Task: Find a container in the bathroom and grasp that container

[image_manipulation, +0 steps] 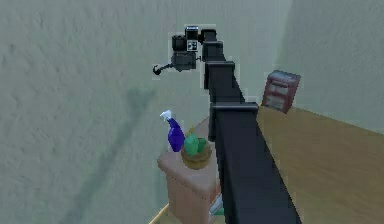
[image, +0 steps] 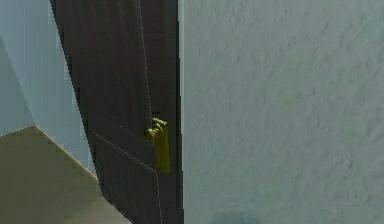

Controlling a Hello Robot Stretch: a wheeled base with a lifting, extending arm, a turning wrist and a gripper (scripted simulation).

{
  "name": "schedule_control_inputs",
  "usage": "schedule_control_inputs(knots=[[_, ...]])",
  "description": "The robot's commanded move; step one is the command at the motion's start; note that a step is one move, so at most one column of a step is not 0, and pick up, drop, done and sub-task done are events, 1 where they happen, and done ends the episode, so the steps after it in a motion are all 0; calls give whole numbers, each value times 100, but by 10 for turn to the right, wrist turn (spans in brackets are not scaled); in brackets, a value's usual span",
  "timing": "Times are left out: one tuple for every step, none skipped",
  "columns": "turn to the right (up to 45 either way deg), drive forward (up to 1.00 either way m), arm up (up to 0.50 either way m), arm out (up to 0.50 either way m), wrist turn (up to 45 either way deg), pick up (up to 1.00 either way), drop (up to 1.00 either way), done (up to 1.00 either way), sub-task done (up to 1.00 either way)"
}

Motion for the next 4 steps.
schedule_control_inputs(knots=[[0,0,-16,0,0,0,0,0,0],[0,0,-32,0,0,0,0,0,0],[0,0,0,0,0,100,0,0,0],[0,0,10,0,0,0,0,0,0]])
